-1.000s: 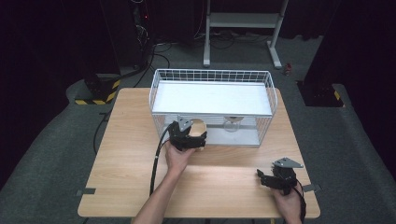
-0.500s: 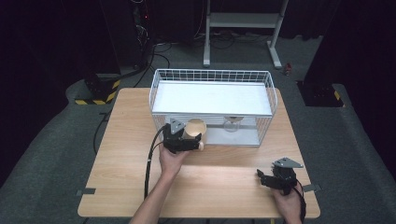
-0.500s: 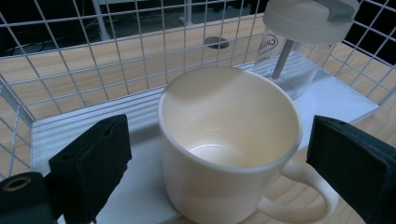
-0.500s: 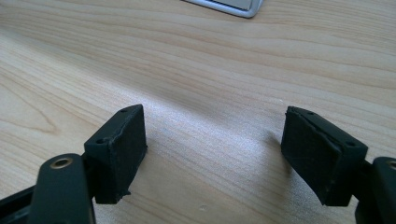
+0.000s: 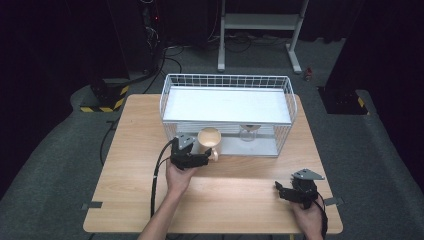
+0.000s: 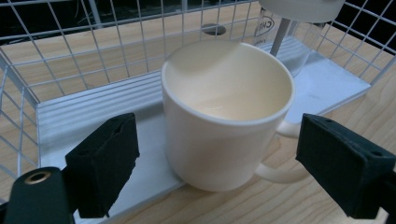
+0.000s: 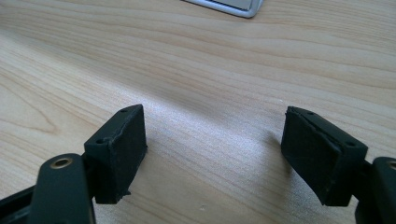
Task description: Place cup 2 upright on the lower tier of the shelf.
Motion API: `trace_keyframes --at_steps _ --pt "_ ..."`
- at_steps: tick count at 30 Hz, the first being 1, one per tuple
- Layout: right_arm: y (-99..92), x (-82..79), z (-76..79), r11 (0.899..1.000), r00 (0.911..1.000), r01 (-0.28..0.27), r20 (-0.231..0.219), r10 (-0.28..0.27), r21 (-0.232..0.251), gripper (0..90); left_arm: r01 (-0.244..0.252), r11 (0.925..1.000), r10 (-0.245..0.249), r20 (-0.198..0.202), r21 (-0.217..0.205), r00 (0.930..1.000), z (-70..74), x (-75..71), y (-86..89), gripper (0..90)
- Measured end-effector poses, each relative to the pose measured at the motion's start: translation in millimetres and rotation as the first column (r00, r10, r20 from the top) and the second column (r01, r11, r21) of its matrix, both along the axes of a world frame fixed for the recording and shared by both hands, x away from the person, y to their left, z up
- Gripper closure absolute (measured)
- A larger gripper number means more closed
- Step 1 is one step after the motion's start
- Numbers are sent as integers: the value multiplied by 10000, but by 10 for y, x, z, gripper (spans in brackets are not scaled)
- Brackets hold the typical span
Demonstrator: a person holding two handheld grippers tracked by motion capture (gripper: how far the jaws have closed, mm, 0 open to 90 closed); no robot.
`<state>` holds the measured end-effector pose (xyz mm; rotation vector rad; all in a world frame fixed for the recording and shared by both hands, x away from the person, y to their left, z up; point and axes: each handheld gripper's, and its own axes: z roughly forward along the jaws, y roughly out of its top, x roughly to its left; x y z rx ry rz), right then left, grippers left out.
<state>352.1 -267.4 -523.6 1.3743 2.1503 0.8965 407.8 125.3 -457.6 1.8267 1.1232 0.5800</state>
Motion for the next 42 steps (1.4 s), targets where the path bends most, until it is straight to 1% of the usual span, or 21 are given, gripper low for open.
trace_keyframes --at_steps 3,5,6,7,10,11,14,16,22,28,32,34,35,37,40,42 --pt "-3 3 0 10000 10000 -43 34 43 -33 221 79 9997 -77 -56 213 10000 -29 -10 -15 142" --pt "-3 3 0 10000 10000 -48 40 48 -40 221 121 9995 -118 -94 279 9999 -51 -17 -29 144" --pt "-3 3 0 10000 10000 -48 39 48 -39 221 121 9996 -119 -106 241 9999 -63 -23 -39 145" --pt "-3 3 0 10000 10000 -45 39 45 -40 221 158 9993 -153 -131 349 9998 -76 -26 -42 147" --pt "-3 3 0 10000 10000 -47 39 47 -40 221 142 9991 -133 -218 405 9997 -107 -26 -57 150" --pt "-3 3 0 10000 10000 -46 38 46 -38 221 156 9987 -144 -253 491 9996 -120 -23 -56 151" --pt "-1 1 0 10000 10000 -18 16 18 -14 221 137 9988 -122 -328 474 9994 -157 -13 -77 154" --pt "-3 3 0 10000 10000 -50 41 50 -41 221 159 9979 -136 -378 622 9992 -175 -6 -87 155" --pt "-3 3 0 10000 10000 -47 40 47 -40 221 76 9975 -44 -451 709 9990 -218 16 -123 178" --pt "-3 3 0 10000 10000 -48 40 48 -41 221 42 9980 -11 -493 634 9988 -247 43 -156 194" --pt "-3 1 0 10000 10000 -36 36 37 -35 221 6 9973 37 -590 738 9983 -269 65 -164 215" --pt "-3 2 0 10000 10000 -36 36 36 -34 221 -59 9970 102 -559 771 9984 -285 81 -171 232" --pt "-3 1 0 10000 10000 -37 36 37 -36 221 -78 9967 128 -618 807 9980 -290 86 -173 242" --pt "-3 2 0 10000 10000 -35 36 36 -35 221 -62 9973 112 -668 735 9977 -306 100 -181 243" --pt "-3 2 0 10000 10000 -37 38 37 -37 221 -94 9961 151 -647 875 9978 -326 113 -203 244" --pt "-3 2 0 10000 10000 -36 36 37 -35 221 -134 9961 194 -682 870 9975 -338 133 -201 250"
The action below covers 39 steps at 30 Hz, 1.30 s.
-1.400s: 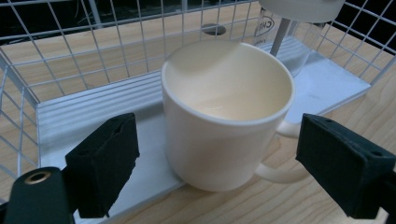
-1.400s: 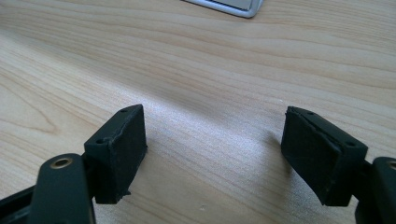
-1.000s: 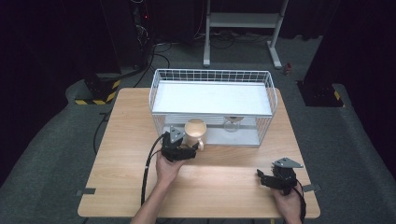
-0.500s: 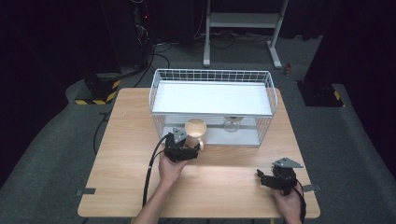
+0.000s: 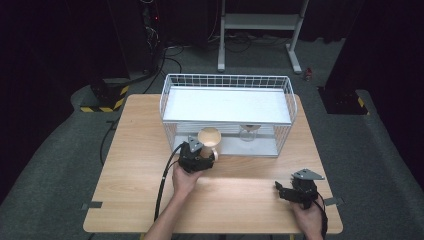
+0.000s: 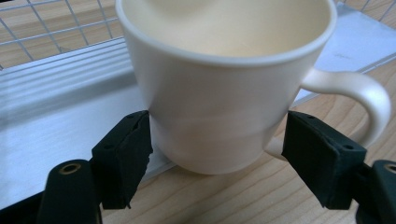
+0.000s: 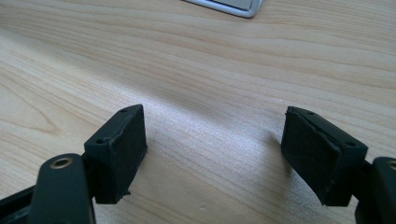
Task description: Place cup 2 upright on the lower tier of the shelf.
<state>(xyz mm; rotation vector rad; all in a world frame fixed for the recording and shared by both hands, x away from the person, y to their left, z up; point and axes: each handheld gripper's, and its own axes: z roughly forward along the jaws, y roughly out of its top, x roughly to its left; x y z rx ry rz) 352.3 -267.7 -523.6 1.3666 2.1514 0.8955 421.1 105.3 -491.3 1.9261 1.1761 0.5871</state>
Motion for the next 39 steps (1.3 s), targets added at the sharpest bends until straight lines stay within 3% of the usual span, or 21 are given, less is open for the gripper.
trace_keyframes --at_steps 11,17,21,30,39 --pt "2 -1 0 10000 10000 26 -25 -26 24 221 -245 9997 245 -216 1 9995 -49 68 -2 326" --pt "2 -1 0 10000 10000 27 -25 -26 24 221 -260 9987 272 -262 438 9993 -18 165 -45 360" --pt "0 0 0 10000 10000 4 -7 -4 8 221 -429 9990 435 -414 139 9982 -50 209 -31 438" --pt "1 0 0 10000 10000 13 -4 -13 19 221 -525 9982 538 -503 276 9973 -110 265 -28 505" --pt "1 0 0 10000 10000 11 -4 -11 21 221 -491 9981 518 -723 384 9960 -72 353 -46 570"
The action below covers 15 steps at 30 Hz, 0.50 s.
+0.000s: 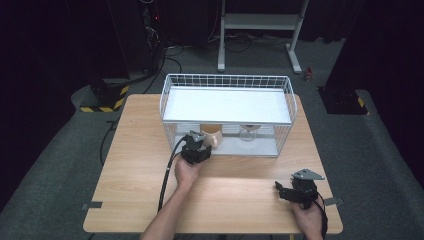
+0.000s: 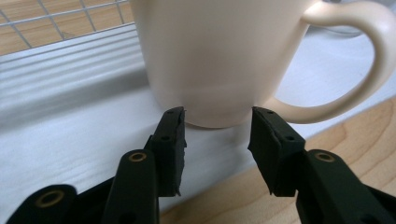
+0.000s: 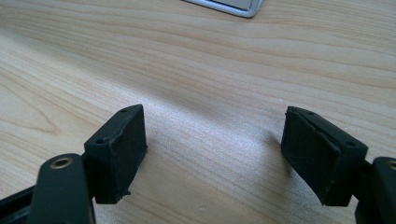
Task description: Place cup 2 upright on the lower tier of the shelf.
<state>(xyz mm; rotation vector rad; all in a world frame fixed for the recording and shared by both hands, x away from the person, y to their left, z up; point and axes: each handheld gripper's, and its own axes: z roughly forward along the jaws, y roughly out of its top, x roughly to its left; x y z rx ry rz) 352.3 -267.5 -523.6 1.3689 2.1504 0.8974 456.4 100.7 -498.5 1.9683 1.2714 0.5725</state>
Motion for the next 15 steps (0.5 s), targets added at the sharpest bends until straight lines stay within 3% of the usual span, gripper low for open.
trace_keyframes --at_steps 6,7,12,15 --pt "1 0 1 10000 10000 12 -6 -12 11 221 -16 9999 15 -73 -103 10000 -35 36 13 625" --pt "1 0 1 10000 10000 12 -10 -12 13 221 26 9996 -31 -163 -281 9999 -47 36 1 628" --pt "2 0 1 10000 10000 14 -6 -14 9 221 62 9999 -64 -91 -160 9999 -55 53 8 638" --pt "2 -1 0 10000 10000 21 -4 -21 10 221 -137 9992 130 -194 -374 9997 -66 68 28 648"
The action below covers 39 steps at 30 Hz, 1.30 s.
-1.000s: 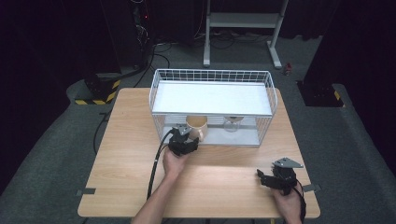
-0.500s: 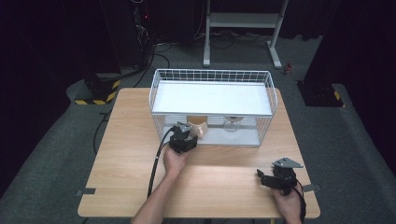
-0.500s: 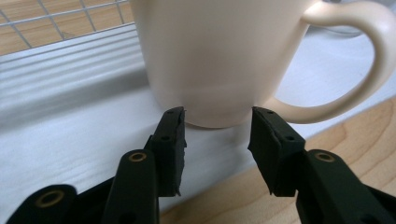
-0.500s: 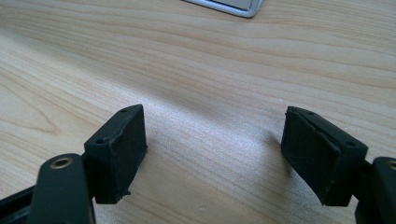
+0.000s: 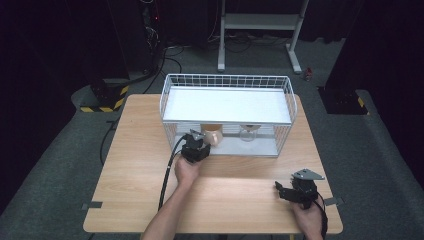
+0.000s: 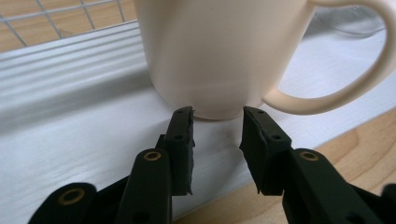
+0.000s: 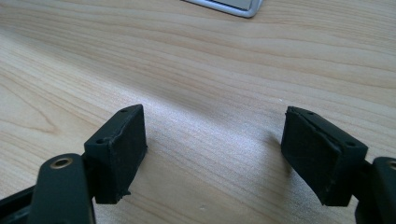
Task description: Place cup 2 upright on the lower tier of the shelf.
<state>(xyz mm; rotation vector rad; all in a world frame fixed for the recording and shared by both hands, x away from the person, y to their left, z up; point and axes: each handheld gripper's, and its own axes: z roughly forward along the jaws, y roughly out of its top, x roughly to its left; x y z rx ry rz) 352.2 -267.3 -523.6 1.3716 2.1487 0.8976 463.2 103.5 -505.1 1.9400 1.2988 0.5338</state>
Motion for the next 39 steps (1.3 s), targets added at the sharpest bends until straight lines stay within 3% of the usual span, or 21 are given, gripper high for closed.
trace_keyframes --at_steps 7,13,15,17,21,23,24,28,30,36,39 --pt "0 0 0 10000 10000 0 -1 0 1 221 -58 9997 58 21 -225 10000 -26 37 -4 658" --pt "0 -1 0 10000 10000 3 -1 -3 -1 221 70 9991 -68 -37 411 10000 20 79 -54 659" --pt "0 -1 0 10000 10000 5 0 -5 -2 221 42 9996 -38 -128 297 9999 5 80 -67 650" --pt "-1 -1 0 10000 10000 -6 6 6 -16 221 41 9987 -40 -25 506 10000 5 69 -59 638" --pt "-2 -1 0 10000 10000 -7 8 7 -17 221 24 9992 -20 -112 407 9999 6 36 -61 597" --pt "-1 -1 0 10000 10000 -6 9 6 -18 221 -94 9974 99 -78 718 9999 23 18 -34 545" --pt "-1 -1 0 10000 10000 -6 8 6 -18 221 -97 9989 105 -155 459 9998 23 1 -39 528" --pt "-2 -1 0 10000 10000 -6 10 6 -21 221 -92 9975 90 31 696 10000 61 -41 11 468" --pt "-2 -1 0 10000 10000 -5 11 5 -21 221 -98 9989 97 30 467 9999 77 -78 22 456" --pt "-1 -1 0 10000 10000 -3 8 3 -15 221 248 9978 -260 185 612 9995 152 -155 32 422" --pt "-1 -1 0 10000 10000 -3 8 3 -12 221 369 9981 -379 201 485 9991 191 -201 34 407"
